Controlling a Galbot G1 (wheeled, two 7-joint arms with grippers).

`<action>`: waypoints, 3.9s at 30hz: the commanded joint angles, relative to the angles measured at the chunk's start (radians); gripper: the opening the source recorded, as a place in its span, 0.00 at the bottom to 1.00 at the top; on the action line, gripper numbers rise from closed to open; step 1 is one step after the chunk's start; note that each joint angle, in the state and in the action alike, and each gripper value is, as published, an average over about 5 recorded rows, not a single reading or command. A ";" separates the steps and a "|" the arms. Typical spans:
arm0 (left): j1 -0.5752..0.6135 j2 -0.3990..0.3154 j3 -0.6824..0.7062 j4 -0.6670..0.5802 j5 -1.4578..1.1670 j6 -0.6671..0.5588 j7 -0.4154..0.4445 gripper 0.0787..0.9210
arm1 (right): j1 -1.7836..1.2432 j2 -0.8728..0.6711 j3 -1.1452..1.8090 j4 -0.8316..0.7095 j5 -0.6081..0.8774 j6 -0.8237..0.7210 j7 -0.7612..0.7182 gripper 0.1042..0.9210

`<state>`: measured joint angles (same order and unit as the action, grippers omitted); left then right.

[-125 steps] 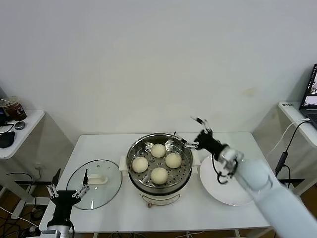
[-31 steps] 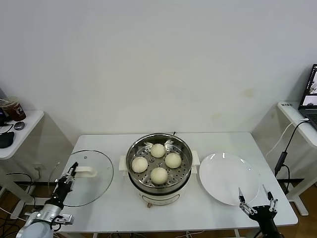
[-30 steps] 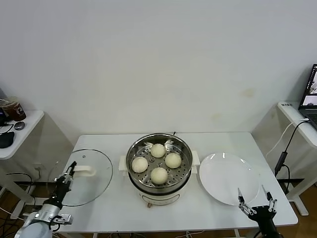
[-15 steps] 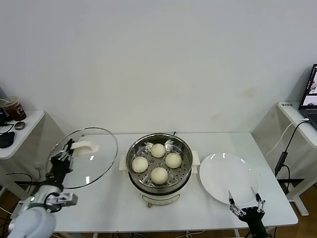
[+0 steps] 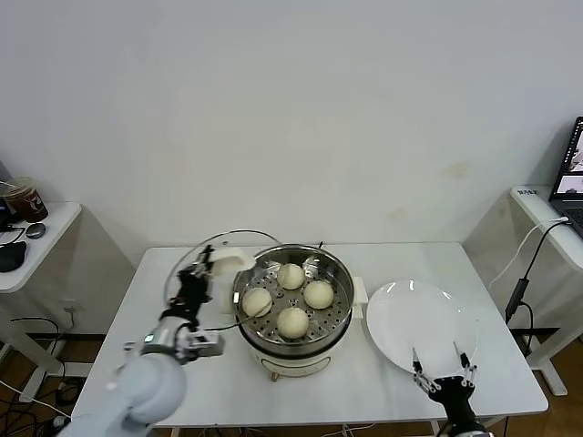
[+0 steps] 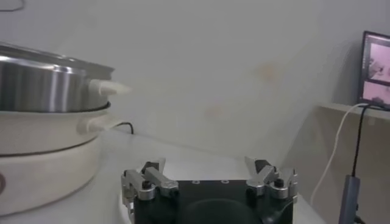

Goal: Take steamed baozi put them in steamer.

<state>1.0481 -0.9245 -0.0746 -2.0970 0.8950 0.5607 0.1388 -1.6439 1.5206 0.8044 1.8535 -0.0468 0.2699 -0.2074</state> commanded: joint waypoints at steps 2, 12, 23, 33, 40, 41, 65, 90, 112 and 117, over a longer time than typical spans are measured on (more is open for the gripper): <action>-0.196 -0.228 0.315 0.087 0.388 0.065 0.159 0.10 | 0.018 0.016 -0.008 -0.020 -0.039 -0.002 0.011 0.88; -0.151 -0.273 0.303 0.142 0.461 0.034 0.143 0.10 | 0.013 0.013 -0.009 -0.021 -0.038 0.003 0.008 0.88; -0.099 -0.302 0.275 0.181 0.480 0.017 0.118 0.10 | 0.008 0.004 -0.016 -0.022 -0.036 0.004 0.005 0.88; -0.083 -0.315 0.243 0.201 0.479 0.007 0.094 0.10 | 0.001 -0.003 -0.020 -0.021 -0.035 0.006 0.003 0.88; -0.072 -0.324 0.219 0.216 0.477 -0.004 0.070 0.10 | -0.005 -0.006 -0.022 -0.019 -0.035 0.007 0.001 0.88; -0.071 -0.325 0.216 0.218 0.476 -0.005 0.067 0.10 | -0.005 -0.006 -0.022 -0.018 -0.035 0.008 0.001 0.88; 0.206 -0.296 0.104 -0.096 0.040 -0.171 -0.135 0.49 | -0.015 -0.010 -0.037 -0.011 -0.038 0.007 -0.006 0.88; 1.020 -0.413 -0.428 -0.122 -1.148 -0.901 -0.304 0.88 | -0.190 -0.179 -0.180 0.159 0.205 -0.131 0.040 0.88; 1.014 -0.414 -0.468 0.052 -1.124 -0.959 -0.221 0.88 | -0.213 -0.159 -0.213 0.142 0.202 -0.110 0.053 0.88; 1.013 -0.412 -0.472 0.054 -1.118 -0.951 -0.215 0.88 | -0.211 -0.158 -0.214 0.138 0.201 -0.109 0.051 0.88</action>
